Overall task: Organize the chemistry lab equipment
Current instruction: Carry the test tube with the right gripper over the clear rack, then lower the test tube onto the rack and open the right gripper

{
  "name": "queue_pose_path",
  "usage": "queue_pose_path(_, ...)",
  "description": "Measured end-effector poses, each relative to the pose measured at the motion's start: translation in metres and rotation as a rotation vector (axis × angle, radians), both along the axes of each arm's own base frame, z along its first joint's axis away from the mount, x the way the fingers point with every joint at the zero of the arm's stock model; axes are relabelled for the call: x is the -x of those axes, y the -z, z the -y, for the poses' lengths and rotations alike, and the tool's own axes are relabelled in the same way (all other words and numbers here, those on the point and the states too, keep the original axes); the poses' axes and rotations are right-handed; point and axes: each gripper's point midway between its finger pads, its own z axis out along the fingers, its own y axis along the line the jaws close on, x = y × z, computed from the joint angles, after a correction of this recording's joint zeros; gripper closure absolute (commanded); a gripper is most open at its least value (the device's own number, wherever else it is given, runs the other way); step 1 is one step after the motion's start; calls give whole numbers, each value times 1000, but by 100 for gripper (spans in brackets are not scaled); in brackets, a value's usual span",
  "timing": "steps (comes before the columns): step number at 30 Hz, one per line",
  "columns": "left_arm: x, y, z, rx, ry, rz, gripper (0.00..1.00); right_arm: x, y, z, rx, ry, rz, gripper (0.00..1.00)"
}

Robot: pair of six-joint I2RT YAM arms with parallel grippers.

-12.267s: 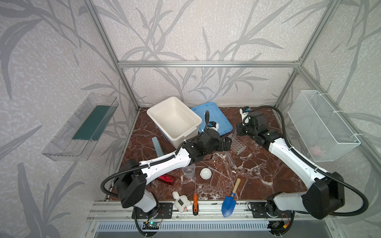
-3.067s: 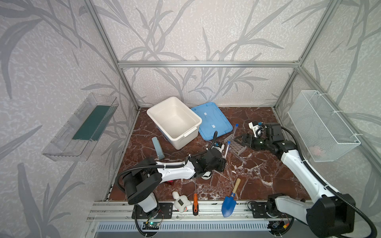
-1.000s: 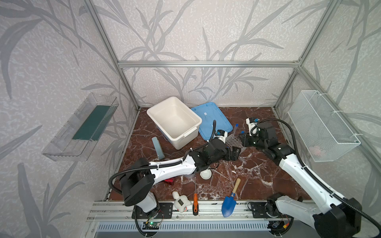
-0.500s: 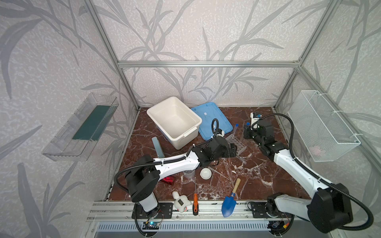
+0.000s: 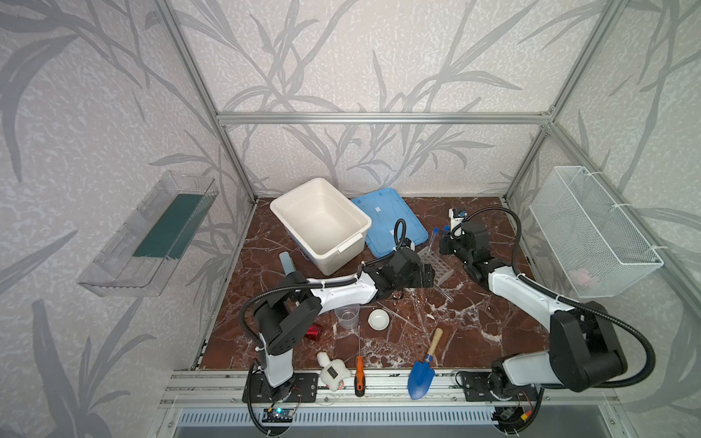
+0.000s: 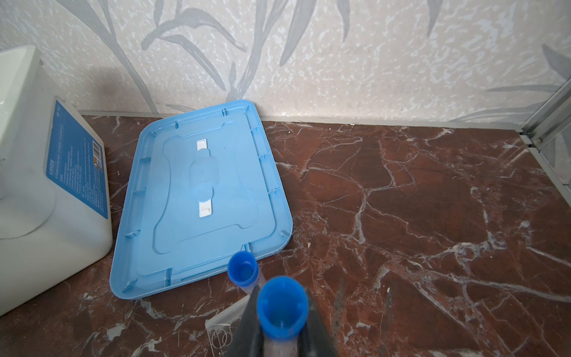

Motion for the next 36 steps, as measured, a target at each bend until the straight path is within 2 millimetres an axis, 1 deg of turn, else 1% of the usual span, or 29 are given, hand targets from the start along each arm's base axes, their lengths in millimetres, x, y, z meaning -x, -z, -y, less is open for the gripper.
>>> queue_pose_path(3, 0, 10, 3, -10, 14, -7, 1, -3, 1, -1, 0, -4, 19, 83)
queue_pose_path(8, 2, 17, 5, -11, 29, -19, 1, -4, 0, -1, -1, -4, 41, 83)
queue_pose_path(14, 2, 17, 6, -7, 33, -20, 1, -8, -2, 0, 5, 4, 59, 83)
queue_pose_path(20, 2, 17, 6, -7, 33, -20, 1, -10, 6, 1, 16, 13, 51, 83)
queue_pose_path(24, 2, 17, 6, -7, 33, -21, 1, -13, 6, 2, 18, 20, 60, 83)
queue_pose_path(27, 2, 17, 6, -7, 33, -20, 1, -12, 9, 4, 24, 27, 60, 83)
queue_pose_path(33, 2, 17, 6, -6, 32, -21, 1, -7, 21, 6, 32, 30, 37, 83)
queue_pose_path(36, 2, 17, 6, -6, 30, -22, 1, -6, 22, 6, 31, 30, 40, 82)
